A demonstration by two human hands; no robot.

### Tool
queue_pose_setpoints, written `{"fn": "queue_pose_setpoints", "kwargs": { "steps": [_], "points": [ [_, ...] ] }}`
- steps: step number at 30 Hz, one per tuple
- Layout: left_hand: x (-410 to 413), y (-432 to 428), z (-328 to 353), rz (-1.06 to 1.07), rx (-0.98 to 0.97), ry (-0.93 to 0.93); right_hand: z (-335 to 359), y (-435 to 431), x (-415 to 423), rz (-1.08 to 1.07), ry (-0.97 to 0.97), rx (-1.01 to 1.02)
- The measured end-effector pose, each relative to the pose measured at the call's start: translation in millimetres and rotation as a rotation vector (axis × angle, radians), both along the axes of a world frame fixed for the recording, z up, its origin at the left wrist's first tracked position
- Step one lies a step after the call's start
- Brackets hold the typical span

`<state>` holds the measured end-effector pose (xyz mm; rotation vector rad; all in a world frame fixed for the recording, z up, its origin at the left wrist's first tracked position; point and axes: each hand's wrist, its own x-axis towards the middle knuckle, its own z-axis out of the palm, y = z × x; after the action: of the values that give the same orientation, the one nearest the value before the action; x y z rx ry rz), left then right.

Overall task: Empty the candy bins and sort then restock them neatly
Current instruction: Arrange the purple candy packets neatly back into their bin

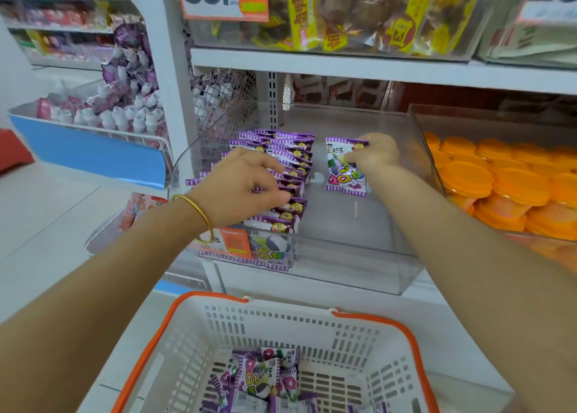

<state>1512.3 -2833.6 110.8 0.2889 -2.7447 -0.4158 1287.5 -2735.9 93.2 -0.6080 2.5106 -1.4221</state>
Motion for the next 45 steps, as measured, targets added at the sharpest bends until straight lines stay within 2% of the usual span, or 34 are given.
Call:
{"fn": "queue_pose_setpoints", "kwargs": {
  "steps": [3, 7, 10, 18, 23, 27, 30, 34, 36, 41, 43, 45],
  "points": [
    [-23, 1, -1, 0.068, -0.01, -0.064, -7, -15, -12, -0.07, 0.078, 0.093],
    [-58, -12, -7, 0.184, -0.135, -0.385, -24, -36, -23, -0.1, 0.103, 0.111],
    [-69, -21, -7, 0.247, -0.138, -0.544, -36, -53, -30, -0.108, 0.153, 0.084],
    [-63, -26, -12, 0.294, -0.156, -0.585, -47, -68, -32, -0.166, 0.12, -0.058],
    [-54, -16, -1, 0.287, -0.139, -0.448, -34, -53, -32, -0.106, 0.135, 0.01],
    [-36, -4, -3, 0.277, -0.173, -0.379, -27, -47, -24, -0.165, 0.019, -0.001],
    [-25, 4, -10, 0.281, -0.193, -0.366, -27, -40, -16, -0.139, 0.0, 0.02],
    [-9, 19, -10, 0.289, -0.193, -0.289, -20, -29, -5, -0.145, -0.094, -0.05],
    [2, 30, -13, 0.275, -0.208, -0.19, -11, -20, 9, -0.115, -0.158, -0.137],
    [49, 83, -44, 0.167, -0.196, 0.305, 22, 66, 108, 0.286, -0.2, -0.444],
    [71, 107, -74, 0.151, -0.172, 0.328, 10, 108, 140, 0.493, -0.26, -0.396],
    [91, 123, -114, 0.14, -0.122, 0.186, -34, 133, 154, 0.639, -0.392, -0.183]
  ]
}}
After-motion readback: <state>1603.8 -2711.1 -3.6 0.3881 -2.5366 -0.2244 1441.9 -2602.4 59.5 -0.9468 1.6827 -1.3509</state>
